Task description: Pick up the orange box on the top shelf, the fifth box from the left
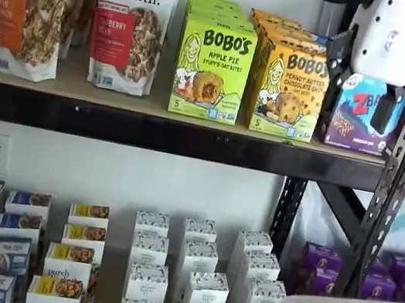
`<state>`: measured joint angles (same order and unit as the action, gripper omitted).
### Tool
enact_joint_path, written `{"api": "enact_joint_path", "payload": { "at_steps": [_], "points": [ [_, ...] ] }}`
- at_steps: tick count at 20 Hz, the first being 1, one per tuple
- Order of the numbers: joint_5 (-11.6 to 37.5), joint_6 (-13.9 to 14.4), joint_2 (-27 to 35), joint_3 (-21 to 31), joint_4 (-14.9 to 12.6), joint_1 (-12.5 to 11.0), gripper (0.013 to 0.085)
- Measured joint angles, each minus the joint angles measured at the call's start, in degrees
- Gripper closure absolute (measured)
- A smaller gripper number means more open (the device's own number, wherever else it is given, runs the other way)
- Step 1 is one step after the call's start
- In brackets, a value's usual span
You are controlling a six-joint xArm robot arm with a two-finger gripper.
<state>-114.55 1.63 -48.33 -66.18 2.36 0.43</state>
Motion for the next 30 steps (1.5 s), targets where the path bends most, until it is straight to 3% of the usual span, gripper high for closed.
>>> {"api": "enact_joint_path", "payload": {
  "at_steps": [5,13,15,19,22,27,30],
  "points": [
    [3.94,-0.93,-2.25,2.01,1.62,-1.49,0.0130],
    [5.16,-0.47,-1.83,2.34,1.73,-0.98,0.0130],
    [6.58,0.20,-1.42,2.71,1.32,-0.06,0.0130],
    [11.76,3.10,0.01,3.01,-2.67,4.06,0.0130],
    [14.87,4.25,2.63,1.95,-4.51,5.42,0.0130],
    [20.27,2.30,8.39,-0.77,-0.80,2.82,0.0130],
    [21.85,1.86,11.25,-2.59,-0.49,2.44,0.0130]
  ]
}}
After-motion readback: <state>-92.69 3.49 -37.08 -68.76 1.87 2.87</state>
